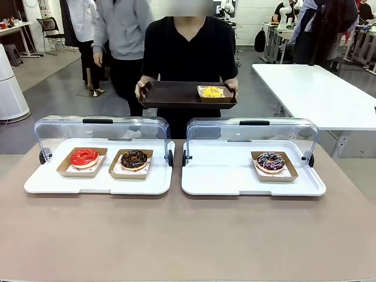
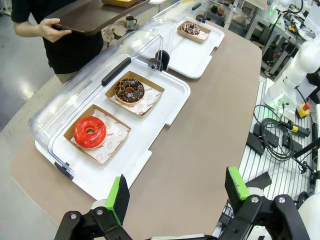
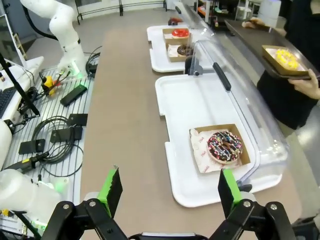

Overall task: Provide the desired donut to the person.
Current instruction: Pick up and lift the Paper togo box containing the Donut pointed at by the person.

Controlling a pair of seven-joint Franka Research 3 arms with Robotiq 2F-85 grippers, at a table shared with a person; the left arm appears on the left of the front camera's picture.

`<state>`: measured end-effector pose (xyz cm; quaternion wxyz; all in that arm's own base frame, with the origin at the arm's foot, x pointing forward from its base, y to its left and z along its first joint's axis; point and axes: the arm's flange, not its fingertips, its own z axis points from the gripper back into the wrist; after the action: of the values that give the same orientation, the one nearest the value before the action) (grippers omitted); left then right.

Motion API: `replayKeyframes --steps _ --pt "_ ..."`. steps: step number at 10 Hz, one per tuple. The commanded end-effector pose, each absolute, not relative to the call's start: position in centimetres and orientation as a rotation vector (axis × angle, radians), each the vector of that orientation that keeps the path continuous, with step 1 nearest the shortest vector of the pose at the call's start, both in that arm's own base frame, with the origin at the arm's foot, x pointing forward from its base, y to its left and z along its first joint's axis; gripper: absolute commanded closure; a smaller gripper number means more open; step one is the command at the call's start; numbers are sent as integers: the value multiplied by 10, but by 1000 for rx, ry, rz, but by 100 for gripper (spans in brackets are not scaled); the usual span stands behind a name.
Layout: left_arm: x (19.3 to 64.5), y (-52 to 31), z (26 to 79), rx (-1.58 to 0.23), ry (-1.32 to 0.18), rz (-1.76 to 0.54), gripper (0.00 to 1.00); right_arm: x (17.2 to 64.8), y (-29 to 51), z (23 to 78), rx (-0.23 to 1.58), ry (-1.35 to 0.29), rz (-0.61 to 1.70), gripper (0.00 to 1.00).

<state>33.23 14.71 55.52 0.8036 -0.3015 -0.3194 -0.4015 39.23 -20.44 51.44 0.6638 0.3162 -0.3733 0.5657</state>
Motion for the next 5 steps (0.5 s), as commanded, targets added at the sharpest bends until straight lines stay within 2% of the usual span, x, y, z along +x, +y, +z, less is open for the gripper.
replayKeyframes --steps 1,5 --pt "332 148 556 -658 -708 -875 0 393 -206 513 712 -846 1278 0" --pt "332 148 556 -658 -708 -875 0 393 -206 513 712 -846 1278 0"
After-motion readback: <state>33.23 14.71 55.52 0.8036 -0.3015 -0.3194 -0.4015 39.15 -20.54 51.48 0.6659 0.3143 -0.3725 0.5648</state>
